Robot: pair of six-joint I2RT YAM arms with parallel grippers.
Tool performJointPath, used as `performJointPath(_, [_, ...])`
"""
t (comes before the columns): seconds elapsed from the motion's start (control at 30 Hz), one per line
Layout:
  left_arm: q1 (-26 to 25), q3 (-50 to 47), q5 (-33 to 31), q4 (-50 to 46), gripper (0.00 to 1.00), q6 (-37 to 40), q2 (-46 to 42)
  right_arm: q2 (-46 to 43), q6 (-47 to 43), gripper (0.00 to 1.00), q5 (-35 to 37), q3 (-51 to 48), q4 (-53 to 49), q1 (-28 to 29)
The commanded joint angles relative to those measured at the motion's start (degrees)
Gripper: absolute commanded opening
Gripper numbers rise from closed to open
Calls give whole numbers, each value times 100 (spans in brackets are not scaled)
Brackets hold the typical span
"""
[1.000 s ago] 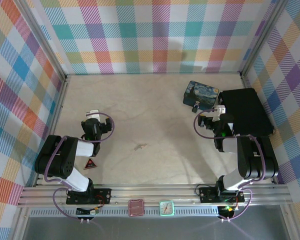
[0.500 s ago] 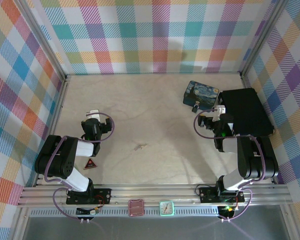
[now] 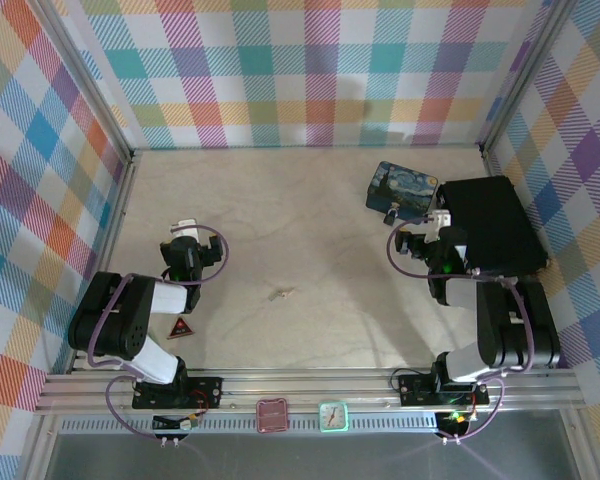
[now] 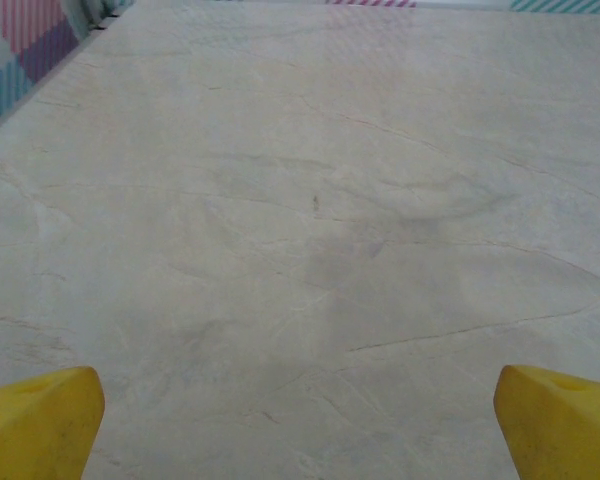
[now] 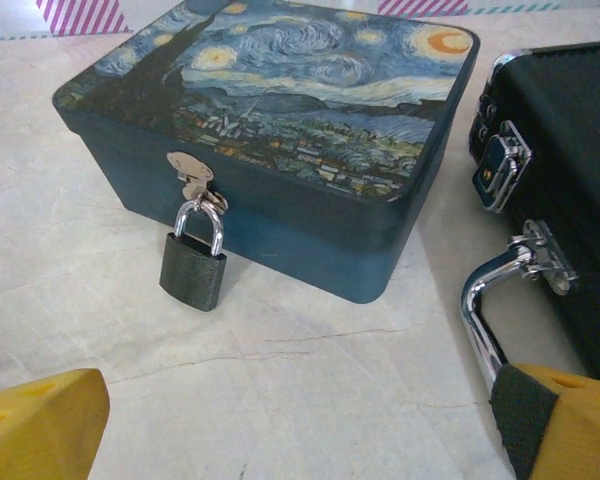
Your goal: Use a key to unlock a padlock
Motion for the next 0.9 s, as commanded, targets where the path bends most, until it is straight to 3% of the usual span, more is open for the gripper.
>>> performJointPath(0.0, [-303,441,-611,-855,100,199,-695,-683,388,99,429,539,-1281,92])
performJointPath(0.13, [-355,1278,-724,-2346,100,-286,-1490,-879,1257,99,305,1480,-3079,90])
performJointPath(0.23, [-355,2053,-234,-3261,100,-1026,-1564,-496,1729,99,278,2387,-4109,81])
performJointPath(0.37, [-355,3379,1327,-4712,100,-1631,-796,570,1881,99,198,4246,-6092,81])
performJointPath(0.5, [-406,4465,2804,-5831,100,-1792,93,1578,1668,99,-85,5389,-6720,71])
performJointPath(0.67, [-460,4011,3080,-5402,100,-2290,14,2647,1461,95,-201,6624,-7252,72])
performJointPath(0.87, [-469,3779,2495,-5715,100,-2314,-260,3570,1379,94,80,7541,-7657,202])
